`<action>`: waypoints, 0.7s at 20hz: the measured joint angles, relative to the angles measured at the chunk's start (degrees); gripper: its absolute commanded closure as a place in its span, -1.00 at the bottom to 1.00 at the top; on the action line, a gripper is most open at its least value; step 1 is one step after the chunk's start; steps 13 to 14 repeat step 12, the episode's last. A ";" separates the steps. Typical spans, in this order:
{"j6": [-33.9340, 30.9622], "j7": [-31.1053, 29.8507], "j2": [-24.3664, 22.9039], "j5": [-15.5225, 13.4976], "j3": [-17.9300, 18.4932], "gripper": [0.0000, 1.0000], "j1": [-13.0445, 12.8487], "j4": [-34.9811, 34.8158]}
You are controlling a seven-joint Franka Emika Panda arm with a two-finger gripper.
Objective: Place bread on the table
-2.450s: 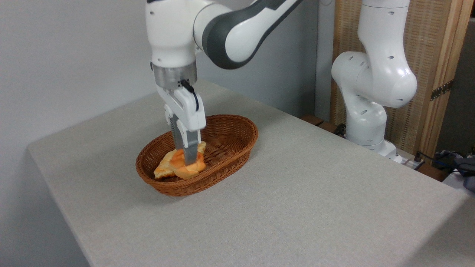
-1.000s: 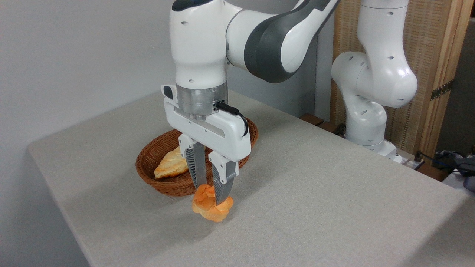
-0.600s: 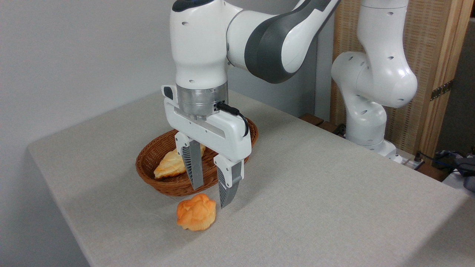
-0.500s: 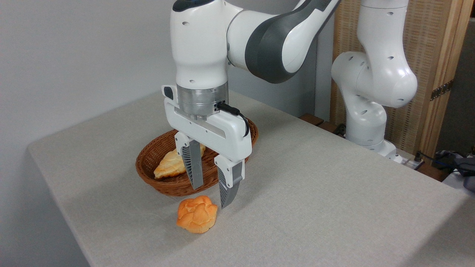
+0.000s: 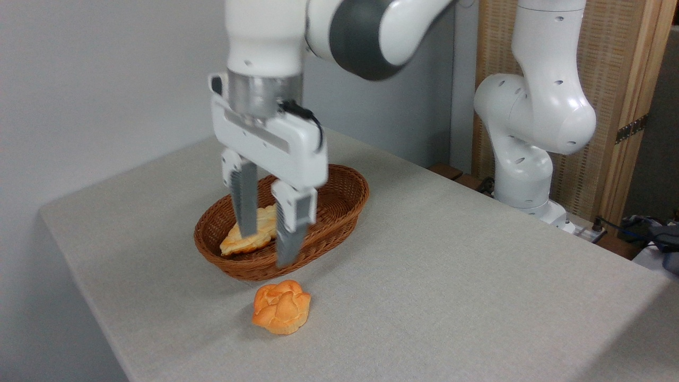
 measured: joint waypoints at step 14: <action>-3.41 -0.68 -1.30 -1.95 -5.71 -1.00 -0.34 3.40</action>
